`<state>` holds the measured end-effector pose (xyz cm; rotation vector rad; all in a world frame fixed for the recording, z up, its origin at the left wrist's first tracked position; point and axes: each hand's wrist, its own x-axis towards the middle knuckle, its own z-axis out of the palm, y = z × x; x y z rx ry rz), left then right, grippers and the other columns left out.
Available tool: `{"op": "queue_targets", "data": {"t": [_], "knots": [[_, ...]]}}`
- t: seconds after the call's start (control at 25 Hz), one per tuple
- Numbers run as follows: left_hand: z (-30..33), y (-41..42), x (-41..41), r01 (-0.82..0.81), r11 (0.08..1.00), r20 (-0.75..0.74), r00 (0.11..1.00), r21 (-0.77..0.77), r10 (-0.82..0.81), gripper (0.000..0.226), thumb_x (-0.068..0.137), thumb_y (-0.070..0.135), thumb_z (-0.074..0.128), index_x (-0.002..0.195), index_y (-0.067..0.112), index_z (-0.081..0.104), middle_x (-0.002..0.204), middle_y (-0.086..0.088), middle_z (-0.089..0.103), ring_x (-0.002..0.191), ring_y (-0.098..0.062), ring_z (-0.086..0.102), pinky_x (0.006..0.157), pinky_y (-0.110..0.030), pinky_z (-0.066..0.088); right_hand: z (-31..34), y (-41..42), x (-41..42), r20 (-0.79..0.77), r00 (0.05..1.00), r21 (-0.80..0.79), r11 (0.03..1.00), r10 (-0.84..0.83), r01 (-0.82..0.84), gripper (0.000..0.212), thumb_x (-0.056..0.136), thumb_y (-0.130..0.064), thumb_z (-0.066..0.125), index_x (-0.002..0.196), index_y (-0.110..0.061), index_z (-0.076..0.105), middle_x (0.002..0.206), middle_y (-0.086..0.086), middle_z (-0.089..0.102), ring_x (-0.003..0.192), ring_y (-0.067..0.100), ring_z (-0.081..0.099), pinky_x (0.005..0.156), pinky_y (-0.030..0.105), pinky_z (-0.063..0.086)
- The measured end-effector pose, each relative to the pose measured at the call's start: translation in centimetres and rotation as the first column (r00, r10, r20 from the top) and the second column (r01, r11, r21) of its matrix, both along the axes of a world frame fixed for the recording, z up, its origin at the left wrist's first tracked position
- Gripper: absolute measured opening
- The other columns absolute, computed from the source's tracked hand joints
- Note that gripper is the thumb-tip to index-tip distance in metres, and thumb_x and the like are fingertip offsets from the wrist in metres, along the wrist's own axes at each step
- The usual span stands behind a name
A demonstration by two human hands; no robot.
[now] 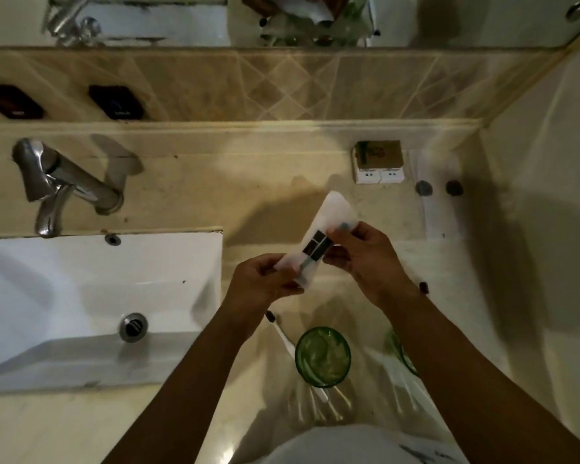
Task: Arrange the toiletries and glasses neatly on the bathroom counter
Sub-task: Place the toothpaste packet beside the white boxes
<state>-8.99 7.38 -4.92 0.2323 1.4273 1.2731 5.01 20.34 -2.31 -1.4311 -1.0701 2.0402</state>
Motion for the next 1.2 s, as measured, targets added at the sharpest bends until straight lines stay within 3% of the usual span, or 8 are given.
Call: {"op": "queue_targets", "data": {"t": [0.16, 0.28, 0.4, 0.56, 0.76, 0.92, 1.08, 1.2], "knots": [[-0.2, 2.5, -1.7, -0.260, 0.966, -0.030, 0.965, -0.003, 0.260, 0.019, 0.086, 0.002, 0.071, 0.105, -0.004, 0.069, 0.099, -0.020, 0.074, 0.089, -0.032, 0.073, 0.077, -0.042, 0.062, -0.9, 1.7, 0.5, -0.066, 0.996, -0.149, 0.988, -0.051, 0.041, 0.008, 0.093, -0.013, 0.063, 0.099, -0.012, 0.067, 0.092, 0.008, 0.070, 0.079, 0.020, 0.069, 0.078, 0.037, 0.053], [-0.7, 4.9, -3.7, -0.176, 0.983, -0.113, 0.977, 0.055, 0.181, 0.017, 0.090, 0.004, 0.068, 0.106, -0.001, 0.070, 0.095, -0.015, 0.074, 0.084, -0.026, 0.072, 0.075, -0.041, 0.062, -2.2, 4.0, 0.6, 0.006, 0.994, -0.006, 0.994, -0.109, 0.109, 0.024, 0.090, -0.018, 0.068, 0.113, -0.020, 0.063, 0.110, 0.003, 0.067, 0.097, 0.020, 0.067, 0.086, 0.037, 0.054], [-1.5, 7.7, -5.0, 0.001, 1.000, -0.242, 0.970, 0.010, 0.002, 0.015, 0.090, 0.005, 0.068, 0.104, 0.003, 0.073, 0.096, -0.015, 0.075, 0.082, -0.025, 0.071, 0.067, -0.034, 0.060, -3.0, 5.6, -0.1, 0.490, 0.867, 0.444, 0.830, 0.090, -0.337, 0.041, 0.090, -0.025, 0.069, 0.128, -0.035, 0.057, 0.118, -0.010, 0.060, 0.103, 0.006, 0.057, 0.090, 0.025, 0.046], [-2.5, 12.1, -5.7, 0.136, 0.990, -0.325, 0.935, -0.044, -0.143, 0.010, 0.087, 0.006, 0.072, 0.096, 0.010, 0.074, 0.088, -0.009, 0.076, 0.078, -0.024, 0.072, 0.062, -0.032, 0.059, -3.9, 5.7, -2.2, 0.675, 0.683, 0.403, 0.635, 0.281, -0.659, 0.024, 0.089, -0.030, 0.067, 0.113, -0.024, 0.070, 0.099, -0.010, 0.066, 0.082, 0.002, 0.059, 0.070, 0.013, 0.042], [-3.8, 17.7, -5.6, 0.067, 0.985, -0.420, 0.898, -0.158, -0.129, 0.016, 0.081, 0.008, 0.078, 0.096, 0.006, 0.073, 0.087, -0.012, 0.075, 0.064, -0.018, 0.068, 0.052, -0.024, 0.055, -6.4, 7.1, -4.0, 0.688, 0.703, 0.392, 0.723, 0.181, -0.569, 0.022, 0.088, -0.023, 0.071, 0.110, -0.022, 0.067, 0.091, -0.013, 0.064, 0.072, -0.006, 0.054, 0.062, 0.004, 0.037], [-5.2, 20.4, -6.0, 0.082, 0.970, -0.527, 0.827, -0.228, -0.194, 0.018, 0.084, 0.019, 0.075, 0.101, 0.020, 0.070, 0.098, -0.005, 0.074, 0.075, -0.017, 0.070, 0.074, -0.035, 0.061, -8.1, 9.1, -4.7, 0.609, 0.792, 0.438, 0.816, 0.040, -0.378, 0.014, 0.088, -0.020, 0.072, 0.101, -0.015, 0.072, 0.090, -0.004, 0.073, 0.075, 0.003, 0.064, 0.063, 0.002, 0.040], [-6.2, 19.8, -6.3, 0.170, 0.929, -0.729, 0.580, -0.329, -0.364, 0.037, 0.090, 0.029, 0.066, 0.126, 0.026, 0.060, 0.119, 0.006, 0.059, 0.105, -0.012, 0.056, 0.093, -0.024, 0.043, -9.0, 10.6, -4.9, 0.569, 0.821, 0.478, 0.830, -0.044, -0.287, 0.018, 0.089, -0.018, 0.072, 0.105, -0.011, 0.071, 0.093, -0.002, 0.069, 0.073, -0.009, 0.055, 0.067, -0.003, 0.041], [-6.4, 16.9, -5.4, 0.312, 0.912, -0.923, 0.193, -0.265, -0.333, 0.039, 0.093, 0.030, 0.062, 0.130, 0.018, 0.059, 0.131, -0.004, 0.054, 0.121, -0.021, 0.046, 0.099, -0.025, 0.036, -9.4, 10.1, -4.2, 0.580, 0.808, 0.559, 0.772, -0.103, -0.302, 0.034, 0.088, -0.024, 0.073, 0.120, -0.018, 0.064, 0.108, -0.001, 0.061, 0.093, 0.010, 0.059, 0.085, 0.020, 0.049]]}}
